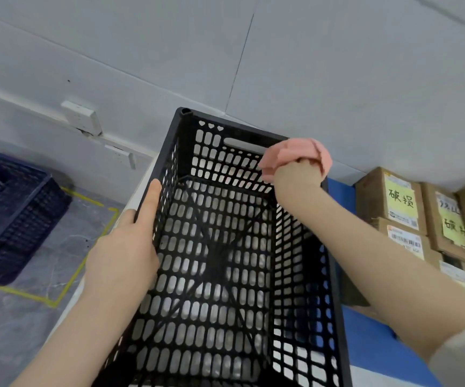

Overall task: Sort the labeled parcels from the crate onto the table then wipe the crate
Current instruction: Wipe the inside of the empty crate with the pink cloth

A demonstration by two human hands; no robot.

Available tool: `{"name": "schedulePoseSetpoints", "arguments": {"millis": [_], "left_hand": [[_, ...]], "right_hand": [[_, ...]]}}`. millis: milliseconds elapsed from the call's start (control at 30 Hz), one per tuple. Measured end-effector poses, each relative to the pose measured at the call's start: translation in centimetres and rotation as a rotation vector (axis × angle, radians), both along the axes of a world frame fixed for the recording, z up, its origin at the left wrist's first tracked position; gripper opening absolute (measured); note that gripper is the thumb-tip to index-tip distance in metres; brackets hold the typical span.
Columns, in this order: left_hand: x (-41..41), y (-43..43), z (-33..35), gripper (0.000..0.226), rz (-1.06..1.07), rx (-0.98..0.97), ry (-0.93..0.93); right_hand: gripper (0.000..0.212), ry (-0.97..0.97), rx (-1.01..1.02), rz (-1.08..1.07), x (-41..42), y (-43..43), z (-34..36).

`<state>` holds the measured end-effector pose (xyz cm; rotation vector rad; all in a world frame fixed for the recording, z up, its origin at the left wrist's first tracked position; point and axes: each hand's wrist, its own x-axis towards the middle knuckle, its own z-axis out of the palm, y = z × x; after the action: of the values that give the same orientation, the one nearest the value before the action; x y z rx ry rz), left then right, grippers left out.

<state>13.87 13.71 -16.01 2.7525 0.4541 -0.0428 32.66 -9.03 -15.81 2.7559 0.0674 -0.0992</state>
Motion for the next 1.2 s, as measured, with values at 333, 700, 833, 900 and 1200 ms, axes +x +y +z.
{"name": "schedulePoseSetpoints", "arguments": {"millis": [333,700,833,900,1200], "left_hand": [[0.3,-0.2,-0.3,0.101,0.014,-0.024,0.010],[0.1,-0.5,0.3,0.100,0.005,-0.070,-0.001],[0.1,-0.5,0.4,0.098,0.001,-0.062,0.020],[0.1,-0.6,0.4,0.097,-0.002,-0.065,0.020],[0.3,-1.2,0.0,0.097,0.001,-0.065,0.002]], "right_hand": [[0.047,0.408,0.084,-0.109,-0.2,0.2,-9.5],[0.053,0.244,0.099,-0.154,0.8,1.3,2.1],[0.044,0.161,-0.044,-0.101,-0.7,-1.7,1.0],[0.073,0.218,-0.140,-0.113,-1.3,-2.6,-0.1],[0.035,0.529,0.024,0.111,-3.3,-1.4,-7.6]]}}
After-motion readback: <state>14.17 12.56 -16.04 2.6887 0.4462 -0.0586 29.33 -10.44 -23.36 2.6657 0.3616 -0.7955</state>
